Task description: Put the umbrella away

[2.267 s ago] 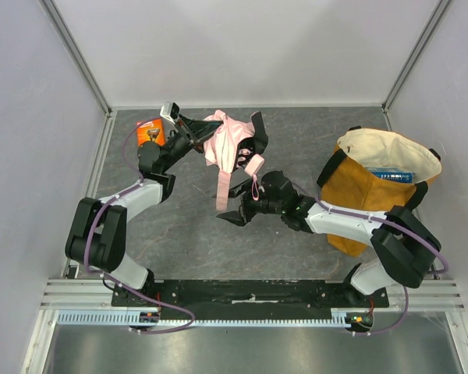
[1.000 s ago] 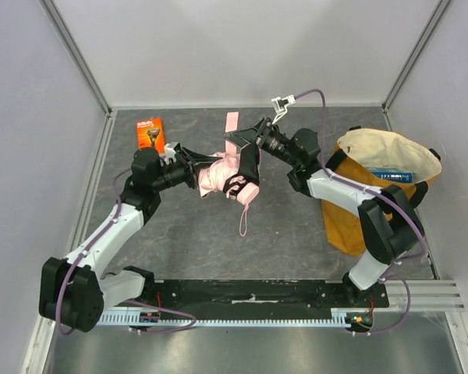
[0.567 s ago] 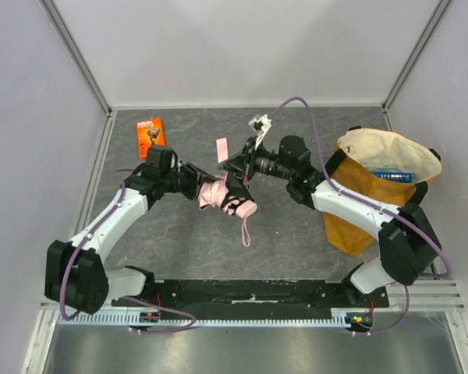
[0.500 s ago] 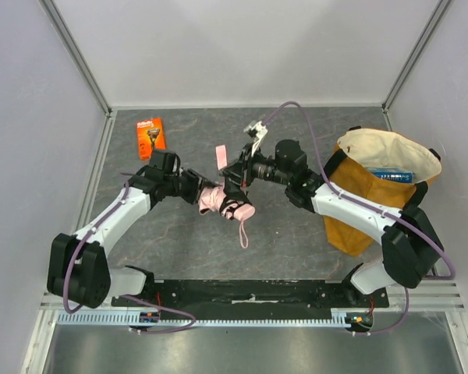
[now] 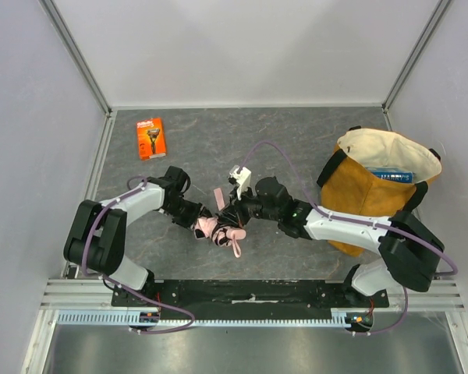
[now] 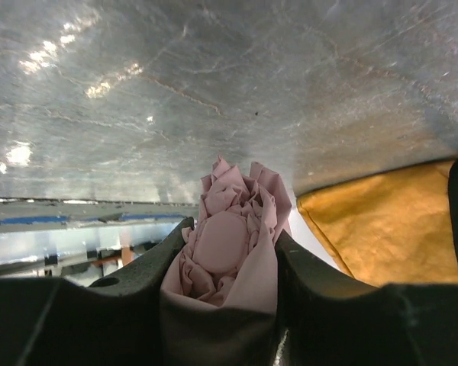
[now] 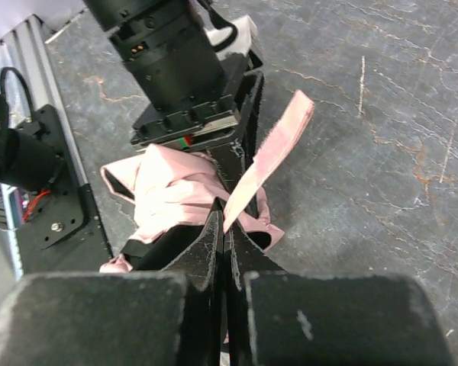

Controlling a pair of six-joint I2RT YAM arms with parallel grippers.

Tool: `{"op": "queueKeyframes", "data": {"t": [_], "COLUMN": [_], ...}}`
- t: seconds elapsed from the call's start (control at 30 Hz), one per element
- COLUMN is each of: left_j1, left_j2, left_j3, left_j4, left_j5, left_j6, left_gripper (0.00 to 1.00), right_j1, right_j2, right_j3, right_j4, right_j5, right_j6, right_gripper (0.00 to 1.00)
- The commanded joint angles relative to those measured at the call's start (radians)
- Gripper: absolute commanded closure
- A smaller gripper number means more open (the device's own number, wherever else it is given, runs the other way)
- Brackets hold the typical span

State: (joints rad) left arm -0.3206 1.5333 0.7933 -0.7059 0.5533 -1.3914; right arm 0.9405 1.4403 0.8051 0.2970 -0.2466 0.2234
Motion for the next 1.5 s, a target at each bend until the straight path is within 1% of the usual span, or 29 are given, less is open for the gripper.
{"op": "queueKeyframes", "data": {"t": [0.0, 0.07, 0.13, 0.17, 0.23, 0.4, 0.53, 0.67, 0.77, 0.83, 0.87, 0.97, 1.0, 1.1, 1.17, 1.2, 1.23, 1.27, 1.37, 1.4, 1.47], "left_j1": [-0.023, -0.037, -0.057, -0.06, -0.06, -0.069, -0.089, -0.106, -0.133, -0.159, -0.166, -0.182, -0.192, -0.224, -0.25, -0.256, -0.262, -0.27, -0.304, -0.311, -0.317], "left_j2": [-0.021, -0.032, -0.044, -0.041, -0.013, 0.111, 0.154, 0.211, 0.275, 0.297, 0.304, 0.341, 0.356, 0.412, 0.462, 0.482, 0.496, 0.502, 0.53, 0.536, 0.55], "left_j3": [0.043, 0.052, 0.058, 0.05, 0.05, 0.127, 0.182, 0.251, 0.322, 0.351, 0.353, 0.357, 0.371, 0.424, 0.484, 0.51, 0.517, 0.511, 0.518, 0.523, 0.532], "left_j4": [-0.072, -0.081, -0.108, -0.115, -0.122, -0.2, -0.262, -0.328, -0.395, -0.421, -0.42, -0.414, -0.418, -0.44, -0.49, -0.515, -0.511, -0.494, -0.474, -0.474, -0.48], "left_j5": [-0.168, -0.194, -0.257, -0.263, -0.254, -0.316, -0.36, -0.414, -0.469, -0.515, -0.52, -0.523, -0.536, -0.55, -0.637, -0.673, -0.682, -0.662, -0.653, -0.653, -0.664], "left_j6": [0.054, 0.071, 0.06, 0.046, 0.037, 0.045, 0.045, 0.051, 0.065, 0.055, 0.046, 0.023, 0.016, -0.001, -0.014, -0.032, -0.047, -0.06, -0.099, -0.106, -0.107], "left_gripper": [0.98, 0.98, 0.98, 0.98, 0.98, 0.98, 0.98, 0.98, 0.98, 0.98, 0.98, 0.98, 0.98, 0.98, 0.98, 0.98, 0.98, 0.98, 0.98, 0.98, 0.98], "right_j1": [-0.002, -0.002, 0.001, 0.006, 0.021, 0.078, 0.136, 0.25, 0.268, 0.277, 0.279, 0.284, 0.282, 0.3, 0.311, 0.305, 0.284, 0.261, 0.258, 0.258, 0.274], "right_j2": [0.035, 0.046, 0.023, 0.013, 0.003, 0.009, -0.021, -0.037, -0.012, 0.005, 0.009, -0.024, -0.021, 0.034, 0.07, 0.08, 0.075, 0.065, 0.049, 0.057, 0.069], "right_j3": [0.103, 0.109, 0.071, 0.054, 0.055, 0.106, 0.085, 0.117, 0.176, 0.224, 0.236, 0.209, 0.221, 0.292, 0.336, 0.342, 0.338, 0.329, 0.278, 0.276, 0.263], "right_j4": [0.049, 0.022, 0.065, 0.098, 0.103, 0.064, 0.083, 0.028, 0.002, 0.005, 0.022, 0.131, 0.142, 0.084, 0.048, 0.045, 0.066, 0.092, 0.195, 0.205, 0.218], "right_j5": [0.076, 0.093, 0.073, 0.055, 0.035, 0.024, 0.099, 0.2, 0.195, 0.22, 0.266, 0.335, 0.334, 0.302, 0.325, 0.346, 0.336, 0.322, 0.328, 0.31, 0.322], "right_j6": [-0.048, -0.024, -0.013, -0.024, -0.056, -0.183, -0.317, -0.475, -0.516, -0.515, -0.491, -0.438, -0.426, -0.429, -0.45, -0.431, -0.389, -0.347, -0.273, -0.253, -0.263], "right_gripper": [1.0, 1.0, 1.0, 1.0, 1.0, 1.0, 1.0, 1.0, 1.0, 1.0, 1.0, 1.0, 1.0, 1.0, 1.0, 1.0, 1.0, 1.0, 1.0, 1.0, 1.0]}}
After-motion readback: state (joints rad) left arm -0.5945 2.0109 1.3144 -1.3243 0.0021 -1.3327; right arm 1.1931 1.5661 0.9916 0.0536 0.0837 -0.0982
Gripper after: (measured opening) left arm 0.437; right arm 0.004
